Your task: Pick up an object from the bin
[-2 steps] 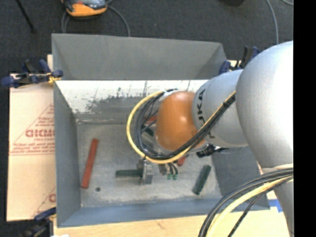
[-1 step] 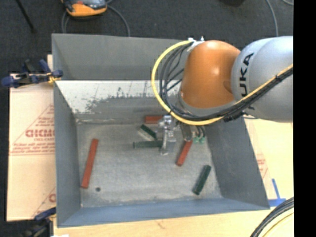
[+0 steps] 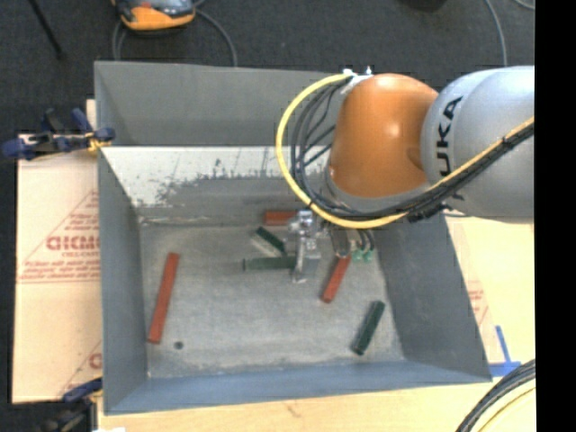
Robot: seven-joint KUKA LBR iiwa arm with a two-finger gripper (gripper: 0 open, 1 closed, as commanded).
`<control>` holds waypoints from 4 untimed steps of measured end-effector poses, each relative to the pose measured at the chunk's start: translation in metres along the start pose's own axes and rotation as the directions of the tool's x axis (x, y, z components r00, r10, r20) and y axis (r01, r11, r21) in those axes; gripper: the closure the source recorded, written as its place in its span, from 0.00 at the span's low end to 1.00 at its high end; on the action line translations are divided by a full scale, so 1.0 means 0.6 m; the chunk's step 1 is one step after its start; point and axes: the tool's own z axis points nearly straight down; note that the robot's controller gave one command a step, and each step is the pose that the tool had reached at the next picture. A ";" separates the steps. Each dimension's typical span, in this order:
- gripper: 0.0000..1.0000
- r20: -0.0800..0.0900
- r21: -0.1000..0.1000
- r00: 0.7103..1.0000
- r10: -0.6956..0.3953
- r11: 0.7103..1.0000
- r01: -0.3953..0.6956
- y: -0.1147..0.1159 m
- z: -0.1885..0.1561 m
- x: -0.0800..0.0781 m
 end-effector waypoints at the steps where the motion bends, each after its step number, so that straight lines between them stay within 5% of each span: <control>1: 1.00 0.007 0.000 1.000 -0.022 1.000 0.022 -0.009 0.085 -0.010; 2: 1.00 0.003 0.000 0.999 -0.033 0.999 0.033 -0.013 0.110 -0.016; 3: 1.00 -0.001 0.000 0.987 -0.159 0.987 0.159 -0.084 0.029 0.031; 4: 1.00 -0.001 -0.001 0.987 -0.159 0.987 0.159 -0.084 0.030 0.031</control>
Offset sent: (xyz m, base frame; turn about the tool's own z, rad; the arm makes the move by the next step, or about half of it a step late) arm 0.0702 -0.0201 -0.1300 -0.1314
